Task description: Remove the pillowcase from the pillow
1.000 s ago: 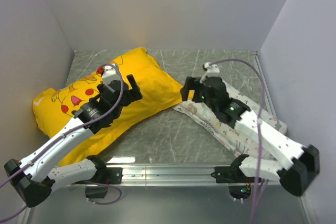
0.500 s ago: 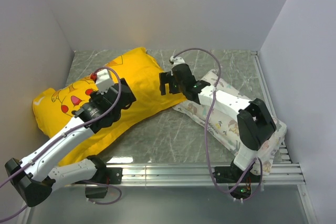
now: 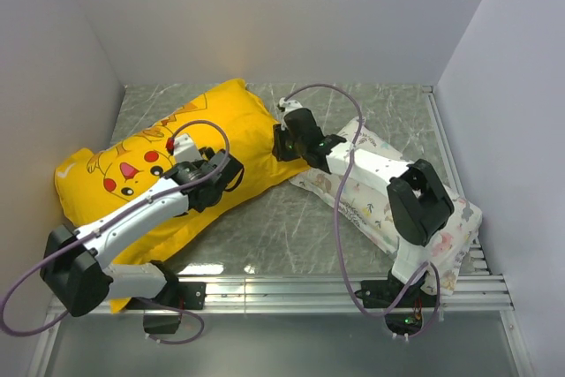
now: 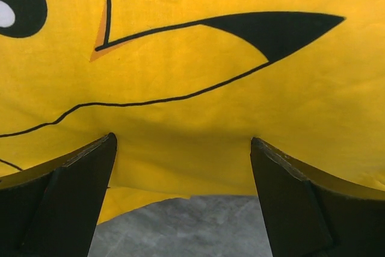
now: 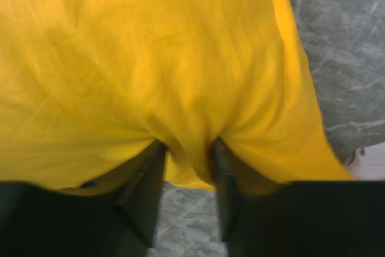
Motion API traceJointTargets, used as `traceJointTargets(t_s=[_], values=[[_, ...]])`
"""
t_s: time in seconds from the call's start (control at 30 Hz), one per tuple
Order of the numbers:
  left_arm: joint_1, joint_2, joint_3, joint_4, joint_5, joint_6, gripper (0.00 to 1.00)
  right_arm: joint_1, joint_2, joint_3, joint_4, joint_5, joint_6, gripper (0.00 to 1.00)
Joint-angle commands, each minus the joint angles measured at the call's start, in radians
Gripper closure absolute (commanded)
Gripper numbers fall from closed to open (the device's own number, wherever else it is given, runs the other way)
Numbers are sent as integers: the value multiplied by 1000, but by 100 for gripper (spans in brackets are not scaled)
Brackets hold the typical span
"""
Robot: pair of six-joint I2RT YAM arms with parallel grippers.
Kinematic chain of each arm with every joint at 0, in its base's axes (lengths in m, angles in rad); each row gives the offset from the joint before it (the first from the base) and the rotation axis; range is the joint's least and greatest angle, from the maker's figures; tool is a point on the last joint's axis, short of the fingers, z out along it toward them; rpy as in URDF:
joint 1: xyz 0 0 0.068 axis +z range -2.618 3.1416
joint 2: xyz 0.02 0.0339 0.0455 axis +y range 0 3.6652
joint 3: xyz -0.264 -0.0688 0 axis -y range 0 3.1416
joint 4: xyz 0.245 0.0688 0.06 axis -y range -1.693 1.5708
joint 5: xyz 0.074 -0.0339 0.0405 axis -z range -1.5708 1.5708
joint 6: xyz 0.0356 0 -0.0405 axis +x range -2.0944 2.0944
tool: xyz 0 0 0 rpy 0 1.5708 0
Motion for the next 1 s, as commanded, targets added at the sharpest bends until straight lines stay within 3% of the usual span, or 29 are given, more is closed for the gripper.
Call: traceJointTargets(t_s=[0.0, 0.03, 0.1, 0.17, 0.2, 0.5, 0.63, 0.83, 0.97], values=[[4, 31, -22, -21, -61, -72, 2, 0, 26, 81, 15, -42, 9, 73], [5, 36, -24, -13, -75, -74, 6, 0, 29, 87, 8, -42, 11, 77], [8, 36, -25, 5, -86, -49, 34, 0, 25, 98, -5, -42, 13, 87], [24, 16, -21, 45, -89, 4, 69, 2, 14, 105, -8, -45, 11, 90], [31, 10, -18, 54, -89, 21, 99, 2, 2, 110, -19, -45, 11, 91], [48, -122, 113, 33, -109, 162, 100, 14, -92, 224, -119, -33, -20, 94], [47, -174, 243, 44, -87, 292, 100, 20, -159, 268, -151, -27, -29, 94], [33, -151, 496, -7, -104, 434, 99, 25, -250, 374, -214, -19, -49, 93], [40, -84, 602, 18, -98, 507, 99, 25, -224, 485, -263, -10, -56, 91]])
